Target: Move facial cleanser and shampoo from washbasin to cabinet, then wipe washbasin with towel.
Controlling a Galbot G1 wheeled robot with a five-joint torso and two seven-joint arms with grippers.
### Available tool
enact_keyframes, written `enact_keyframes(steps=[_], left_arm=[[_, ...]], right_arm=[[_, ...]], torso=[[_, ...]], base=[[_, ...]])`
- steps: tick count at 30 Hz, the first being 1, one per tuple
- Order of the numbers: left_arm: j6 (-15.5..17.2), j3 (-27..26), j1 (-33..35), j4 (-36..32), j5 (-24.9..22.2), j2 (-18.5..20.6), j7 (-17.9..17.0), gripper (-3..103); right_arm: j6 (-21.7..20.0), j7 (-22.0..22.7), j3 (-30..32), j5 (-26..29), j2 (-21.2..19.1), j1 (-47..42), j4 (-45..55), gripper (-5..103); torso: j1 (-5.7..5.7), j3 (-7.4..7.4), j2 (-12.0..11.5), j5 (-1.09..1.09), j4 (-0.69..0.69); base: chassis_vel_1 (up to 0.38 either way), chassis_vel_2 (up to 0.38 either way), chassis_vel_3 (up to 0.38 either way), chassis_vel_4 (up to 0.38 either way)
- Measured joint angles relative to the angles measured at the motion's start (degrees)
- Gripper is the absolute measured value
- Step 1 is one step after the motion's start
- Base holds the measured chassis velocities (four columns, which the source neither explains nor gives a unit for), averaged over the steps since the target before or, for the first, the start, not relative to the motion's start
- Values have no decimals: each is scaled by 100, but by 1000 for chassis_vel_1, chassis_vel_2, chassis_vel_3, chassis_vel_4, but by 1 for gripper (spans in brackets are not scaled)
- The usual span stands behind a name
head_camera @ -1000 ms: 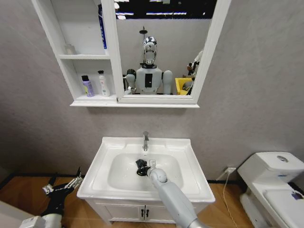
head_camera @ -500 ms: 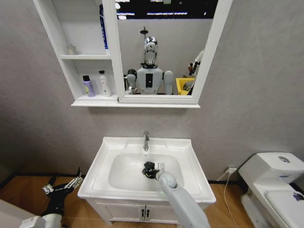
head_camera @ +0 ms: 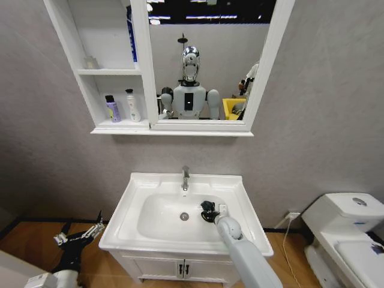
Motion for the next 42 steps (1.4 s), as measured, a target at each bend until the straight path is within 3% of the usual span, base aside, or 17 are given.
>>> enact_keyframes(steps=[8,11,15,17,21,26,27,29,31,35,37,38,42], left_arm=[[0,0,0,0,0,0,0,100],[0,0,0,0,0,0,0,100],[0,0,0,0,0,0,0,100],[0,0,0,0,0,0,0,100],[0,0,0,0,0,0,0,100],[0,0,0,0,-1,0,0,100],[0,0,0,0,0,0,0,100],[0,0,0,0,0,0,0,100],[0,0,0,0,0,0,0,100],[0,0,0,0,0,0,0,100],[0,0,0,0,0,0,0,100],[0,0,0,0,0,0,0,100],[0,0,0,0,0,0,0,100]], right_arm=[[22,115,134,-341,-181,10,514,1],[136,98,245,-801,-241,-50,706,1],[539,-263,429,-1501,-313,-123,729,1],[653,-374,471,-1566,-322,-108,637,1],[1070,-1102,659,-1262,-432,81,136,1],[1142,-1250,762,-1253,-521,225,-135,0],[1149,-1251,796,-1375,-547,242,-157,5],[1149,-1251,822,-1480,-576,241,-157,5],[1150,-1235,864,-1608,-608,238,-202,16],[1145,-1253,909,-1522,-641,235,-270,27],[1148,-1409,943,-1339,-694,228,-298,42],[1148,-1409,943,-1339,-694,228,-298,42],[1257,-1546,971,-1383,-728,165,-278,59]], torso=[[0,0,0,-2,0],[0,0,0,1,2],[0,-1,0,0,2],[0,-1,0,0,2],[0,-1,0,1,2],[0,-1,0,1,3],[0,-1,0,1,2],[0,-1,-1,1,2],[0,-1,0,0,2],[0,-1,0,1,2],[0,-1,0,1,2],[0,-1,0,1,2],[0,-1,0,1,3]], base=[[0,0,0,0],[0,0,0,0],[0,0,0,0],[0,0,0,0],[0,0,0,0],[0,0,0,0],[0,0,0,0],[0,0,0,0],[0,0,0,0],[0,0,0,0],[0,0,0,0],[0,0,0,0],[0,0,0,0]])
